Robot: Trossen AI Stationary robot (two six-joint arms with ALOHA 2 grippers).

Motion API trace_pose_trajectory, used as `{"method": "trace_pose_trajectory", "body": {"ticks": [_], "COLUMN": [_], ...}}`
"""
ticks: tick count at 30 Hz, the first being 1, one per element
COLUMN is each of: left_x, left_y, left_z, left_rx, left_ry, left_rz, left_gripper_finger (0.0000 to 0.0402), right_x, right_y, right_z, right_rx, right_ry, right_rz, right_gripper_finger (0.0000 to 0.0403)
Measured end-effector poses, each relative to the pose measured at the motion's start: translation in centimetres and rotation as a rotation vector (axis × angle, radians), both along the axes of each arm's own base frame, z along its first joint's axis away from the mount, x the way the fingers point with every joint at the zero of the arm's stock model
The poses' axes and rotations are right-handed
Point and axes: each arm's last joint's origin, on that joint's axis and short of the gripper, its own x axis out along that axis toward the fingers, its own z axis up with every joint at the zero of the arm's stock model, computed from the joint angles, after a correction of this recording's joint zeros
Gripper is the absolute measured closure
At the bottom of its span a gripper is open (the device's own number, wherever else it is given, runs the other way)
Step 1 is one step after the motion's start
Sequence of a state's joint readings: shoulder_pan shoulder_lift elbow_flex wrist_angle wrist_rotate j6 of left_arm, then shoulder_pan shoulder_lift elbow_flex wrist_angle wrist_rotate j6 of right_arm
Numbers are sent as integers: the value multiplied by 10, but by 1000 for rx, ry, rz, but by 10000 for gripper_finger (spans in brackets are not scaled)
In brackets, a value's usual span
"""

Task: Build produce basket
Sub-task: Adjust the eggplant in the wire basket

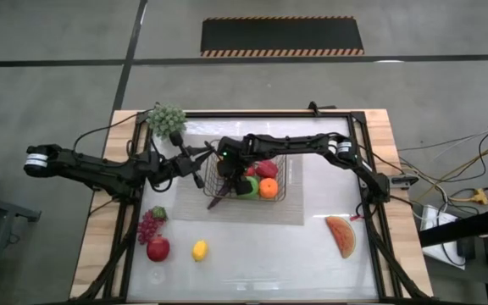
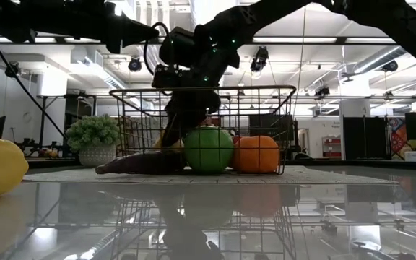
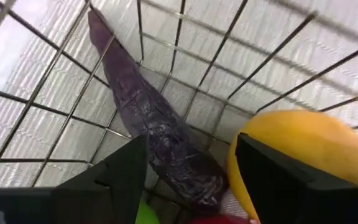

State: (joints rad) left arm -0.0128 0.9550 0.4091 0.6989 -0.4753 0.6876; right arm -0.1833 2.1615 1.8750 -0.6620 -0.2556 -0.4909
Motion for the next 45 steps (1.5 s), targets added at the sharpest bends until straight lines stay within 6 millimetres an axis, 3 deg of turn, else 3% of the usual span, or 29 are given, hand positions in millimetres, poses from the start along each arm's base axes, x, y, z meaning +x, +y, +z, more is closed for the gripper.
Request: {"method": "trace_pose_trajectory", "body": {"ticks": [3, 9, 12, 15, 20, 26, 32, 38, 45], "left_x": [0, 2, 4, 8, 7, -8, -11, 6, 23], "left_y": [0, -5, -13, -24, -41, -63, -80, -87, -91], "left_z": [0, 8, 15, 11, 24, 35, 6, -26, -53], "left_rx": [-1, -59, -187, -365, -686, -967, -1208, -1171, -1083], "left_ry": [-2, -50, -87, 40, 254, 570, 763, 856, 868], "left_rz": [4, -57, -202, -312, -276, -126, 3, 84, 166], "left_gripper_finger": [391, 391, 392, 392, 392, 392, 392, 362, 257], "right_x": [-1, -21, -44, -72, -114, -144, -156, -160, -154], "right_y": [0, 7, 17, 26, 41, 56, 61, 62, 61], "right_z": [20, 86, 115, 149, 183, 194, 182, 163, 147], "right_rx": [-4, 5, 25, 51, 75, 72, 67, 72, 79], "right_ry": [-18, -49, -29, -36, -89, -192, -228, -228, -200], "right_rz": [-5, -14, -25, -55, -75, -38, -22, -28, -37], "right_gripper_finger": [184, 209, 228, 248, 279, 304, 320, 333, 332]}}
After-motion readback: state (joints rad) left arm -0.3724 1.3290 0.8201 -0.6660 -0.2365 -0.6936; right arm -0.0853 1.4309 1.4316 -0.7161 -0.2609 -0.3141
